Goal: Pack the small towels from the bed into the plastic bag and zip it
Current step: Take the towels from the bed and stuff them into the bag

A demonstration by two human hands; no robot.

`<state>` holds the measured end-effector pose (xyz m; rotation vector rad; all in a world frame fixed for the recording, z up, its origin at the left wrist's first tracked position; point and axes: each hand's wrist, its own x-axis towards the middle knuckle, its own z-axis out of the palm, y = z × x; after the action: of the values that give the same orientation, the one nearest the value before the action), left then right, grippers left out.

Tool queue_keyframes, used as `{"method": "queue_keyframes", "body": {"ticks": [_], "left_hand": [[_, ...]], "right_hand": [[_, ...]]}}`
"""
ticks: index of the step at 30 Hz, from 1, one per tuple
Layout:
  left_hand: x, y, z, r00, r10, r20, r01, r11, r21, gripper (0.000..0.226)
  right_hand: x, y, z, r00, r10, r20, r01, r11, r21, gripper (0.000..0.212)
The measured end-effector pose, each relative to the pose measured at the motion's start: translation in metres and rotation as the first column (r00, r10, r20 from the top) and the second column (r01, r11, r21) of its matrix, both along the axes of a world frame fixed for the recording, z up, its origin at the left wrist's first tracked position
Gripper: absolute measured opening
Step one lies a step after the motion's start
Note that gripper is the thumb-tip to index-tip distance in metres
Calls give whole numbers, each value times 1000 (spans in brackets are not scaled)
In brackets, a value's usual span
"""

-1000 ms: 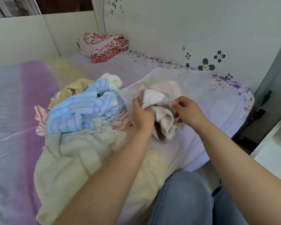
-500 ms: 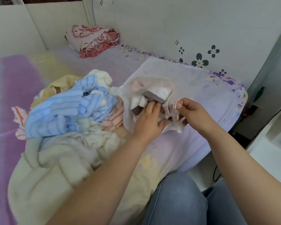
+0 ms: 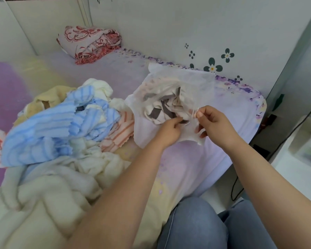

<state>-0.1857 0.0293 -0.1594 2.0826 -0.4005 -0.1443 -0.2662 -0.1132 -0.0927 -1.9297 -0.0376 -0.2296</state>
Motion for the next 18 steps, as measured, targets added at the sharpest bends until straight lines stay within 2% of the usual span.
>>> {"method": "queue_keyframes", "body": {"ticks": [1, 3, 4, 6, 7, 8, 9, 11, 13, 14, 16, 18], "left_hand": [[-14, 12, 6, 995, 79, 55, -82, 995, 53, 42], [-47, 40, 21, 936, 237, 261, -276, 954, 121, 33], [-64, 54, 33, 869, 287, 403, -364, 922, 130, 29], [-80, 85, 49, 655, 309, 689, -553, 818, 159, 23], [-81, 104, 54, 554, 307, 774, -661, 728, 184, 23], [-82, 124, 61, 498, 323, 805, -761, 608, 227, 30], [-81, 146, 67, 511, 363, 780, -819, 482, 312, 44], [-82, 189, 75, 586, 504, 635, -806, 280, 521, 75], [-81, 221, 74, 619, 614, 489, -718, 190, 669, 84], [-80, 231, 72, 626, 658, 419, -684, 206, 700, 77], [-78, 237, 72, 626, 695, 354, -691, 284, 664, 52], [-85, 230, 82, 603, 666, 439, -770, 341, 539, 39]], "right_hand": [[1, 4, -2, 1000, 0, 4, 0, 1000, -8, 21], [2, 15, -4, 1000, 4, 6, -3, 1000, -30, 19], [3, 21, -5, 1000, 8, 3, -8, 999, -42, 18], [4, 33, -6, 1000, 16, -1, -16, 998, -65, 19], [5, 39, -6, 1000, 16, 6, -16, 997, -71, 19], [5, 45, -7, 1000, 13, 13, -12, 997, -72, 18], [5, 50, -7, 1000, 7, 18, -6, 998, -69, 18], [4, 61, -8, 1000, -1, 18, 2, 998, -64, 18], [3, 70, -11, 1000, -2, 1, 2, 996, -88, 18], [3, 73, -12, 1000, -1, -11, 0, 994, -108, 18], [3, 75, -13, 999, 5, -36, -10, 989, -145, 18], [2, 74, -11, 998, 8, -55, -18, 986, -166, 18]]}}
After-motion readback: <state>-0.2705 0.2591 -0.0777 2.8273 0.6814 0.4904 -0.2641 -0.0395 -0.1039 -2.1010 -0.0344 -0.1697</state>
